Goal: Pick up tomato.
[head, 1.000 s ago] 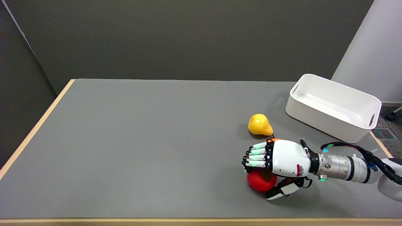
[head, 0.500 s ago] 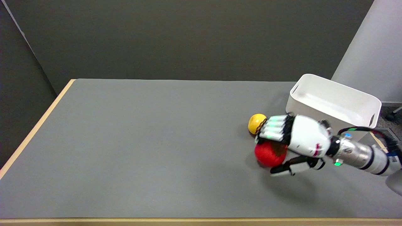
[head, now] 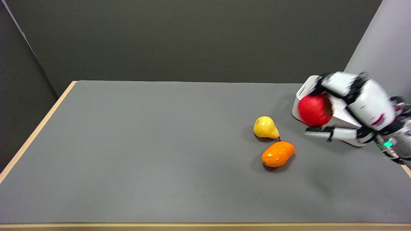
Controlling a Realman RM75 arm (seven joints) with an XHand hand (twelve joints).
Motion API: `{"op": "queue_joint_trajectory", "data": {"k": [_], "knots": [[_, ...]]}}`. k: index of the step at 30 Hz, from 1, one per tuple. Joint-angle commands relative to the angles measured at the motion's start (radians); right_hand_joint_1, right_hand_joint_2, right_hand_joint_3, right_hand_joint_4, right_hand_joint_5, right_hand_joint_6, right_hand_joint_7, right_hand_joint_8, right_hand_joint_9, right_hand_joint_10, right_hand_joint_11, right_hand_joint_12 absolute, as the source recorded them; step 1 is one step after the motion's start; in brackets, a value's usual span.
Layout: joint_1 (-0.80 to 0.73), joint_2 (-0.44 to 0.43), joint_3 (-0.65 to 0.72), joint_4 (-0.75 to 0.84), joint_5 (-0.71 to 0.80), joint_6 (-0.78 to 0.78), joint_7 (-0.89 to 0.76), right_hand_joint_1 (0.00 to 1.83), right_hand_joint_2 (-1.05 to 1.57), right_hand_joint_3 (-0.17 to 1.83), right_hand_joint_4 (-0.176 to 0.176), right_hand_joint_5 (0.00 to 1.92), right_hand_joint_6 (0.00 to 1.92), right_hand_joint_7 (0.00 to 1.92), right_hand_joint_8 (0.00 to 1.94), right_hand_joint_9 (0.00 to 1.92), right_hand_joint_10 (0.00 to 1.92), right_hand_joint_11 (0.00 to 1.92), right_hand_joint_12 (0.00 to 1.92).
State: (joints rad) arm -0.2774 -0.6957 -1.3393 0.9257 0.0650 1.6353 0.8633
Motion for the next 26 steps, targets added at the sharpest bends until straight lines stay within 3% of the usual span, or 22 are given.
{"op": "queue_joint_trajectory", "data": {"k": [1, 13, 20, 26], "knots": [[0.045, 0.030, 0.093, -0.081, 0.423, -0.144, -0.004, 1.34, 1.15, 0.16, -0.176, 0.59, 1.63, 0.85, 1.26, 0.72, 1.41, 0.70, 1.53], [0.264, 0.083, -0.045, -0.082, 0.453, -0.574, -0.352, 1.34, 1.17, 0.14, -0.176, 0.58, 1.64, 0.84, 1.27, 0.72, 1.41, 0.68, 1.51], [0.520, 0.051, -0.267, -0.256, 0.532, -0.717, -0.432, 1.34, 1.15, 0.16, -0.176, 0.59, 1.63, 0.86, 1.24, 0.73, 1.40, 0.70, 1.47], [0.645, 0.044, -0.398, -0.335, 0.575, -0.841, -0.563, 1.34, 1.16, 0.15, -0.176, 0.58, 1.64, 0.85, 1.26, 0.72, 1.41, 0.69, 1.49]]}}
